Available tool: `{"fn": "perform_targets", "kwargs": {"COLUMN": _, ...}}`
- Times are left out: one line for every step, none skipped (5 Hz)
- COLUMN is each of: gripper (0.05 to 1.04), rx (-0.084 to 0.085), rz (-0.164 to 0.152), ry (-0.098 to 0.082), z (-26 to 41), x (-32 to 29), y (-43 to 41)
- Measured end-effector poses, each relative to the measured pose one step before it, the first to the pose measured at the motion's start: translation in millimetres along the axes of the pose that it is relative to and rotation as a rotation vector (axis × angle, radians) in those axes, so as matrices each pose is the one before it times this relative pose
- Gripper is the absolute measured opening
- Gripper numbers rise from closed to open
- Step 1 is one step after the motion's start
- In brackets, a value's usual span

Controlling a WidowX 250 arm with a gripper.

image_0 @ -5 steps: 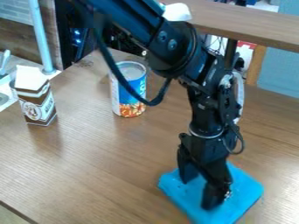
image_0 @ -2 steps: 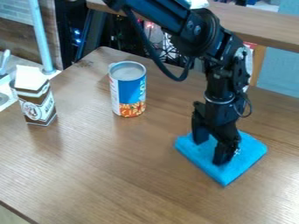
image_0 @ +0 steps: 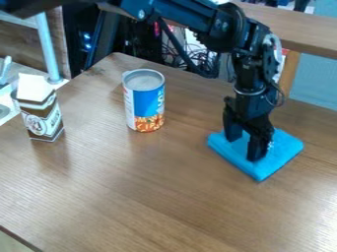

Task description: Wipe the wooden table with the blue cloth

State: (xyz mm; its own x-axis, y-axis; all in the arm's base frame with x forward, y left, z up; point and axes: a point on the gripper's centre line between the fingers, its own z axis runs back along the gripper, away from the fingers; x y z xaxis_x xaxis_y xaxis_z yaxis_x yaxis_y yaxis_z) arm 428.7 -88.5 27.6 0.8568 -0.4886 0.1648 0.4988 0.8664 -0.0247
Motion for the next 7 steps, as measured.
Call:
{"fn": "perform_targets", "kwargs": {"gripper": 1.009, "rx": -0.0182, "rz": -0.0111, "ry": -0.0251, "z": -1.37, "x": 19.01, "y": 13.14}}
{"fn": "perform_targets", "kwargs": {"gripper": 1.009, "rx": -0.0084, "rz": 0.0136, "ry": -0.0137, "z": -3.39, "x": 13.56, "y": 10.22}}
{"fn": "perform_targets", "kwargs": {"gripper": 1.009, "rx": 0.0001, "rz": 0.0013, "ry": -0.0072, "z": -1.42, "x": 8.94, "y": 6.29}}
{"fn": "perform_targets", "kwargs": {"gripper": 1.009, "rx": 0.0316, "rz": -0.0097, "ry": -0.0027, "z": 1.61, "x": -9.46, "y": 0.89}}
{"fn": "perform_targets", "kwargs": {"gripper": 1.009, "rx": 0.0273, "rz": 0.0369, "ry": 0.0047, "z": 4.94, "x": -28.80, "y": -7.48}}
{"fn": "perform_targets", "kwargs": {"gripper": 1.009, "rx": 0.0115, "rz": 0.0480, "ry": 0.0356, "z": 7.30, "x": -36.61, "y": -11.25}}
{"fn": "perform_targets", "kwargs": {"gripper": 1.008, "rx": 0.0148, "rz": 0.0493, "ry": 0.0303, "z": 6.16, "x": -33.52, "y": -7.41}}
